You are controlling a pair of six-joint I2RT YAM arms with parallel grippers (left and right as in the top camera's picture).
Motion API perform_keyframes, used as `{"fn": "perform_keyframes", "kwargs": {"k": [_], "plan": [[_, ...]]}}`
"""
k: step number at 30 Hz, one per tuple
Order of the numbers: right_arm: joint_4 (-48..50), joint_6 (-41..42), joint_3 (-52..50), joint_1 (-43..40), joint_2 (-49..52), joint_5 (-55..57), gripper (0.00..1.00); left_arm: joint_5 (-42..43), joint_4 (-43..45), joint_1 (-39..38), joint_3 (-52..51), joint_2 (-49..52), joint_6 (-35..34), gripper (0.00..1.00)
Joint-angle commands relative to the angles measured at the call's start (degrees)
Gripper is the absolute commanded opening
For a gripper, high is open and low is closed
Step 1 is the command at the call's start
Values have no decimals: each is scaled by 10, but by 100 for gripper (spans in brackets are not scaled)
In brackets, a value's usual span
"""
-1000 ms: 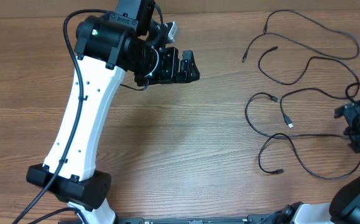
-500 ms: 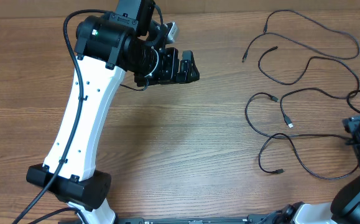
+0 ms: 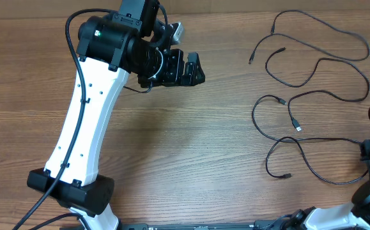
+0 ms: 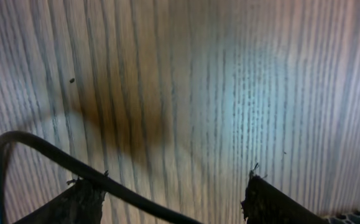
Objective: Untangle cables
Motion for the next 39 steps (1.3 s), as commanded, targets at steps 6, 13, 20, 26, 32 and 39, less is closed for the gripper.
{"fn": "perform_keyframes", "kwargs": {"k": [6, 13, 20, 26, 32, 39], "plan": [[20, -12, -2, -4, 18, -2, 43, -11, 0, 0, -2, 3, 18, 100], [98, -123, -2, -7, 18, 4, 23, -11, -1, 0, -2, 3, 20, 100], [167, -179, -2, -7, 18, 12, 20, -11, 0, 0, -2, 3, 20, 100], [197, -187, 10, -7, 18, 15, 37, -11, 1, 0, -2, 3, 20, 100], [89, -150, 120, -5, 18, -26, 86, -11, 6, 0, -2, 3, 20, 100], [-82, -95, 222, -4, -10, -241, 100, -10, 8, -2, -3, 4, 20, 100]]}}
